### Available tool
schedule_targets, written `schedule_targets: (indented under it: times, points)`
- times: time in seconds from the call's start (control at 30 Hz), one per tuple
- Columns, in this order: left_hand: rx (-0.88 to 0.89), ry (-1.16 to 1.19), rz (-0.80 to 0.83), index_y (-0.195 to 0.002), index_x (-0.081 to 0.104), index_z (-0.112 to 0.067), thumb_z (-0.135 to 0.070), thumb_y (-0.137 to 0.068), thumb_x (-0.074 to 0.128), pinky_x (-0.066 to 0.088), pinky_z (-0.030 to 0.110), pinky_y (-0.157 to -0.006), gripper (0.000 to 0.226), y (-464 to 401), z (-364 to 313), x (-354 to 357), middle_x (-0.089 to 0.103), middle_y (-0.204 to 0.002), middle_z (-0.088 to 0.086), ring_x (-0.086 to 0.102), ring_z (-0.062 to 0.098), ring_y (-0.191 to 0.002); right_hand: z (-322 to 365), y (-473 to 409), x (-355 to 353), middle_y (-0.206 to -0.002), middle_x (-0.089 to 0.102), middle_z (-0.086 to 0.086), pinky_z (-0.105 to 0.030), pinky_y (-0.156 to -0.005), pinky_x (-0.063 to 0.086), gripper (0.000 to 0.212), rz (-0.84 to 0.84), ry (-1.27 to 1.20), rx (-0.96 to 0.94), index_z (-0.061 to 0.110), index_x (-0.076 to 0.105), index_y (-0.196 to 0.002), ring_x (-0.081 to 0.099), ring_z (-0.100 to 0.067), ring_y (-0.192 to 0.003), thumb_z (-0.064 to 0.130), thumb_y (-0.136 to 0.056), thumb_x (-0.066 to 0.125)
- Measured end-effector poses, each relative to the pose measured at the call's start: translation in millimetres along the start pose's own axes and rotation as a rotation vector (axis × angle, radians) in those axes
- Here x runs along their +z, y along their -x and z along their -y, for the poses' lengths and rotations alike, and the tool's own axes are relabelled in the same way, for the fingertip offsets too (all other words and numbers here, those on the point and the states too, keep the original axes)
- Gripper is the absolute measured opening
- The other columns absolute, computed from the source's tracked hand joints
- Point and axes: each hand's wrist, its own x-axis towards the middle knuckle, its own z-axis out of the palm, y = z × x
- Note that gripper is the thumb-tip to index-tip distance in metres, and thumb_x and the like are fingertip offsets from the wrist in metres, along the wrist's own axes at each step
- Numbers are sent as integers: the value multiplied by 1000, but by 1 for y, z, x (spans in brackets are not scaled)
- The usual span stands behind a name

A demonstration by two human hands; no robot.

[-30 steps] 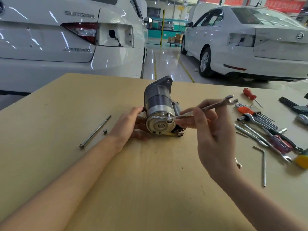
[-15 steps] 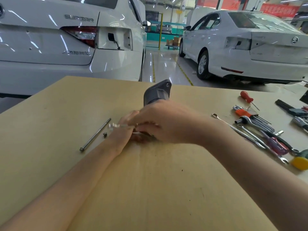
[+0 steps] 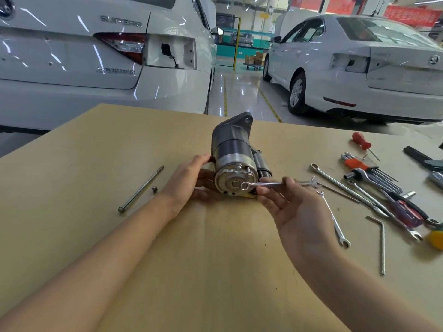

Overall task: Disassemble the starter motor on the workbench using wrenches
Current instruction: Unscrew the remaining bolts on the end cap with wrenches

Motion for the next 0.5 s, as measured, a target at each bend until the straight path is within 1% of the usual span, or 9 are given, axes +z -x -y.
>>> schedule_targets:
  times: [0.07, 0.17, 0.23, 0.37, 0.5]
  points:
    - [7, -3, 5, -116, 60, -10, -33, -101, 35, 49, 26, -46, 37, 0, 0, 0, 63, -93, 22, 64, 23, -64, 1, -2, 0, -68, 67, -18, -27, -55, 57, 23, -23, -110, 58, 6, 48, -79, 69, -27, -60, 2, -98, 36]
    - [16, -10, 21, -119, 59, -7, -32, -101, 35, 49, 27, -46, 39, 0, 0, -1, 64, -95, 24, 64, 27, -71, -1, 0, 0, -76, 70, -22, -27, -59, 58, 23, 11, -113, 71, 6, 49, -80, 72, -28, -68, 2, -98, 36]
    - [29, -28, 26, -119, 59, -5, -31, -100, 37, 48, 27, -46, 39, 0, 1, -2, 64, -95, 24, 63, 29, -74, -1, 1, 1, -79, 71, -22, -27, -58, 57, 21, 15, -118, 76, 6, 50, -82, 72, -28, -70, 3, -98, 37]
    - [35, -35, 28, -118, 60, -3, -30, -100, 40, 49, 29, -48, 38, -2, 3, -3, 63, -91, 22, 63, 27, -73, 2, 2, 3, -79, 71, -23, -26, -57, 57, 23, -7, -147, 75, 7, 49, -81, 72, -27, -69, 3, -100, 35]
    - [45, -31, 22, -112, 64, -8, -29, -100, 42, 48, 29, -48, 32, -2, 4, -3, 66, -91, 20, 64, 25, -71, 2, 3, 4, -80, 71, -23, -27, -59, 58, 25, -37, -168, 100, 7, 49, -82, 72, -27, -70, 5, -101, 34]
